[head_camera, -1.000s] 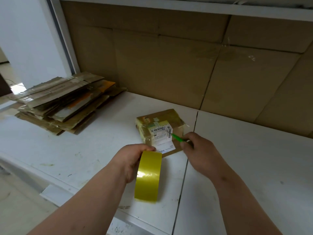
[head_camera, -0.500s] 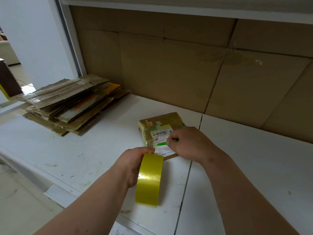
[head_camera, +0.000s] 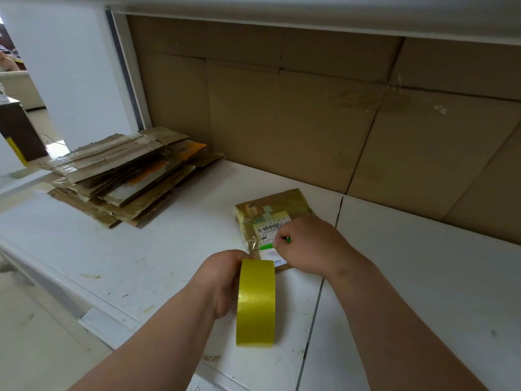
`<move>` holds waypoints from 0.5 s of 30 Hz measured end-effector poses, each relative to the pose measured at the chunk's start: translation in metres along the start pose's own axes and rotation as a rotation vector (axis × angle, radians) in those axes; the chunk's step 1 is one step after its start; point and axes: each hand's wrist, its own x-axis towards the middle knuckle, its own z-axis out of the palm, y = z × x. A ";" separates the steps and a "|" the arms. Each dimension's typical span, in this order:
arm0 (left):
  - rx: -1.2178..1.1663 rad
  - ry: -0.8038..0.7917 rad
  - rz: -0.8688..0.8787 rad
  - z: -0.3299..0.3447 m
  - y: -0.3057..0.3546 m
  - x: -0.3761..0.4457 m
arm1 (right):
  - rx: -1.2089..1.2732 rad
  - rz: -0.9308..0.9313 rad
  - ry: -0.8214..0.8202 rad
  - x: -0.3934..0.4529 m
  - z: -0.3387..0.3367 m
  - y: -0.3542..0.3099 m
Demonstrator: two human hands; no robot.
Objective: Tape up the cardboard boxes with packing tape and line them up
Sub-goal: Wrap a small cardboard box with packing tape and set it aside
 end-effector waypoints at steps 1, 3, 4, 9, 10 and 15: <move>-0.001 -0.005 0.000 0.000 0.000 0.000 | -0.016 -0.009 0.005 0.000 0.001 -0.002; 0.004 -0.015 -0.013 0.001 -0.001 -0.001 | -0.040 -0.017 0.002 -0.001 0.004 -0.005; 0.007 -0.018 -0.021 0.000 -0.001 -0.002 | -0.043 -0.016 -0.001 0.000 0.007 -0.006; -0.004 -0.028 -0.036 -0.002 -0.001 0.000 | -0.034 0.028 0.016 0.001 0.014 0.000; -0.006 -0.021 -0.036 -0.003 -0.001 0.001 | -0.061 0.040 0.019 0.001 0.014 0.004; -0.038 -0.054 -0.041 -0.006 -0.002 0.001 | -0.131 0.131 0.064 -0.009 0.022 0.032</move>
